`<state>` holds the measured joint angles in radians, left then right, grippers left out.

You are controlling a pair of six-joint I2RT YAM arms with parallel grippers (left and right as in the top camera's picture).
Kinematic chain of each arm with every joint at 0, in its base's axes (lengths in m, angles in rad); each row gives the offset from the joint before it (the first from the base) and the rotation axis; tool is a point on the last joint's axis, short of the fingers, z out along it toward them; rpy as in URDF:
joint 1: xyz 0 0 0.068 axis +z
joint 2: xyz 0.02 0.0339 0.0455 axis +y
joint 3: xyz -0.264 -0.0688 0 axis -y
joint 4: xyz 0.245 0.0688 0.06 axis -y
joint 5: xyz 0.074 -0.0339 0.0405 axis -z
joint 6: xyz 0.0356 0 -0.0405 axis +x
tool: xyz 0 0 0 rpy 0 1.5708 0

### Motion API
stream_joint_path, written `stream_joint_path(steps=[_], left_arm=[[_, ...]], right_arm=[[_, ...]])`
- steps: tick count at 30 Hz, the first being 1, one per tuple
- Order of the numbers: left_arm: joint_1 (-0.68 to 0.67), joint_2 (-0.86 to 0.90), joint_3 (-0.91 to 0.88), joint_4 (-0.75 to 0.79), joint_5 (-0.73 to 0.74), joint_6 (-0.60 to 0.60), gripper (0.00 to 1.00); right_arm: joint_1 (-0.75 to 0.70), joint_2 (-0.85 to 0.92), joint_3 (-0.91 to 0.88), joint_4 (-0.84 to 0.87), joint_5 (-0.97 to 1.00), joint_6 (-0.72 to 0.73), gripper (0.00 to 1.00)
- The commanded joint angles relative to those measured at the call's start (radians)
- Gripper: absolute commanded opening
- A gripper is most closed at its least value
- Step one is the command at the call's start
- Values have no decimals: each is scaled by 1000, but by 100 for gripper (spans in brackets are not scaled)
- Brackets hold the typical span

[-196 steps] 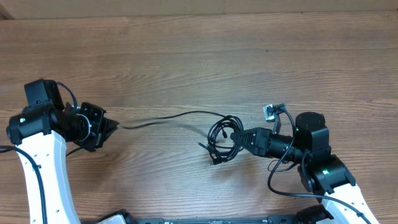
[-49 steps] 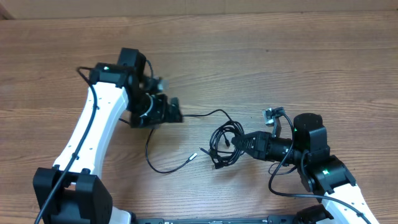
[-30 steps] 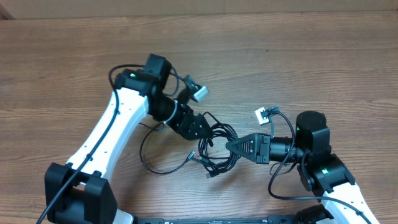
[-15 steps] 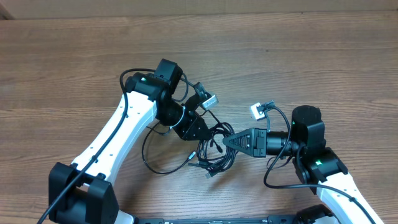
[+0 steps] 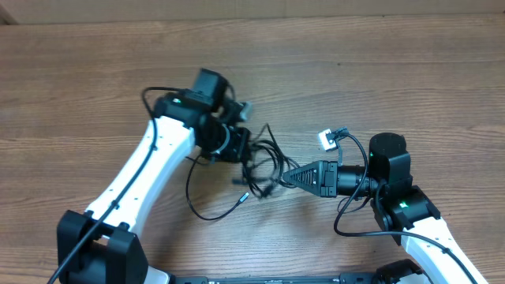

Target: Untangle cables

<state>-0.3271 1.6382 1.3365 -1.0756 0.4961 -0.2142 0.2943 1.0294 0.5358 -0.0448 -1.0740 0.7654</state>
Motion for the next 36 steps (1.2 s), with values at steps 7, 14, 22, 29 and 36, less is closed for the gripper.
stream_joint_path(steps=[7, 14, 22, 29, 36], left_arm=[[193, -40, 0, 18, 172, 34, 4], [241, -84, 0, 13, 319, 147, 4], [243, -83, 0, -19, 138, 21, 4], [242, -83, 0, 0, 125, -15, 4], [208, -83, 0, 19, 309, 97, 4]], right_arm=[[0, -24, 22, -133, 209, -11, 4], [0, -24, 22, -240, 413, -10, 4], [0, -24, 22, -520, 596, -11, 19], [0, -24, 22, -544, 554, -10, 28], [0, -24, 22, -378, 296, -60, 49]])
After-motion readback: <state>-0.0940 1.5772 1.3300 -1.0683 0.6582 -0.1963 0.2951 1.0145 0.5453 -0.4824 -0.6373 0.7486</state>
